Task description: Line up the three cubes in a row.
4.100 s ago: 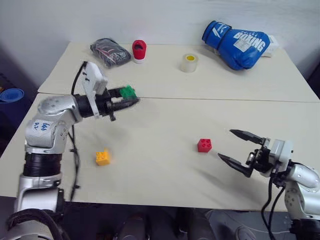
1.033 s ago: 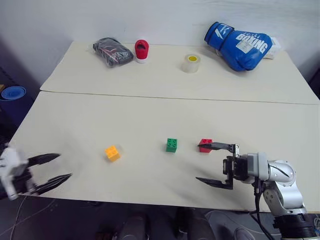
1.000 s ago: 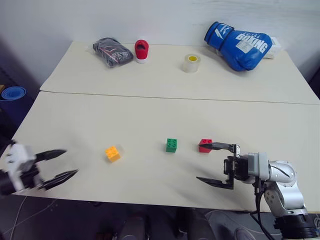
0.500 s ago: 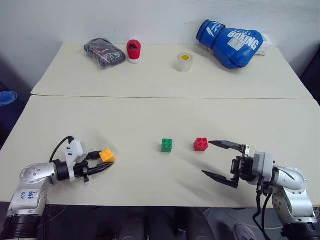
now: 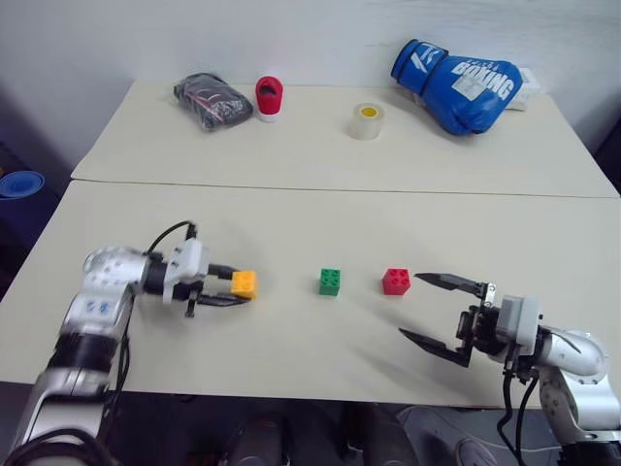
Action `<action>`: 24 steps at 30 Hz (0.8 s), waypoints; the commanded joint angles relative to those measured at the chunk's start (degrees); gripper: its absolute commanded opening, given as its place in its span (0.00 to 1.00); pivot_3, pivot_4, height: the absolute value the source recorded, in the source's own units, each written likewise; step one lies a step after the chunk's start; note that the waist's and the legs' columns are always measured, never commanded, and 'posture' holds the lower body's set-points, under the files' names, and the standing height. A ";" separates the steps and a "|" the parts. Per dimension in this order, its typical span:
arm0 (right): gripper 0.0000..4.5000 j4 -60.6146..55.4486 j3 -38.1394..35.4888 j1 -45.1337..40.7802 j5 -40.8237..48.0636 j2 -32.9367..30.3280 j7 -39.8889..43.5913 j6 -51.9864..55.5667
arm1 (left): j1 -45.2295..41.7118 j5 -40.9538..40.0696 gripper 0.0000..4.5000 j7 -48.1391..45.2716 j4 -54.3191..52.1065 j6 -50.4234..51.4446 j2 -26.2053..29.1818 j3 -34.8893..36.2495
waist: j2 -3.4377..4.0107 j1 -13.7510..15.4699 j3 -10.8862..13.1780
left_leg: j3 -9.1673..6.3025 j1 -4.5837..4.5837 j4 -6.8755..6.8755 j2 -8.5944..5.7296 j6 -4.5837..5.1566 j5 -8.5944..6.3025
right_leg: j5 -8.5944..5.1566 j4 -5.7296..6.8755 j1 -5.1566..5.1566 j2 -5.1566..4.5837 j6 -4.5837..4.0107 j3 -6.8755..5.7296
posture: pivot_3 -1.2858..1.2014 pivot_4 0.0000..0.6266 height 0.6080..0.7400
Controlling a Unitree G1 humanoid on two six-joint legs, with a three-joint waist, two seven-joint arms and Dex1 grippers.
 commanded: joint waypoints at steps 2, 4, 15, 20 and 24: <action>1.00 -2.05 -2.24 0.92 0.93 -0.56 -1.64 0.23 | -7.65 3.68 0.33 -2.05 14.51 -7.35 -4.28 -2.66 | -0.03 -0.10 -0.01 | 0.06 -0.02 0.01 0.02 0.02 0.00 | 0.02 -0.05 -0.02 0.06 0.04 0.01 | 0.52 0.24 1.00; 1.00 -3.15 -2.79 2.26 0.89 -0.58 -2.44 0.36 | -9.84 4.13 0.33 -3.55 18.62 -8.46 -6.01 -3.19 | -0.05 -0.31 0.00 | 0.16 -0.04 -0.03 0.05 0.03 -0.02 | 0.02 -0.10 -0.07 0.13 0.05 -0.01 | 0.52 0.24 1.00; 1.00 -4.02 -4.63 5.24 0.72 -0.90 -4.49 0.36 | -13.32 6.48 0.41 -6.67 27.59 -11.97 -6.32 -4.10 | -0.08 -0.30 0.02 | 0.24 -0.01 0.03 0.09 0.05 -0.02 | 0.04 -0.01 -0.12 0.11 0.07 0.08 | 0.52 0.24 1.00; 1.00 -1.49 -4.09 2.67 0.75 -1.26 -3.35 0.51 | -12.78 4.91 0.75 -6.40 25.83 -11.45 -4.14 -2.04 | -0.08 -0.40 0.02 | 0.22 -0.01 0.03 0.10 0.05 -0.01 | 0.04 0.00 -0.12 0.11 0.06 0.10 | 0.52 0.24 1.00; 1.00 1.57 -4.60 -0.92 1.76 -3.38 -0.11 1.27 | -8.88 0.49 1.00 -6.52 17.44 -6.48 0.56 1.53 | -0.08 -0.77 0.02 | 0.19 -0.02 0.03 0.12 0.05 -0.01 | 0.04 0.00 -0.13 0.09 0.06 0.15 | 0.52 0.24 1.00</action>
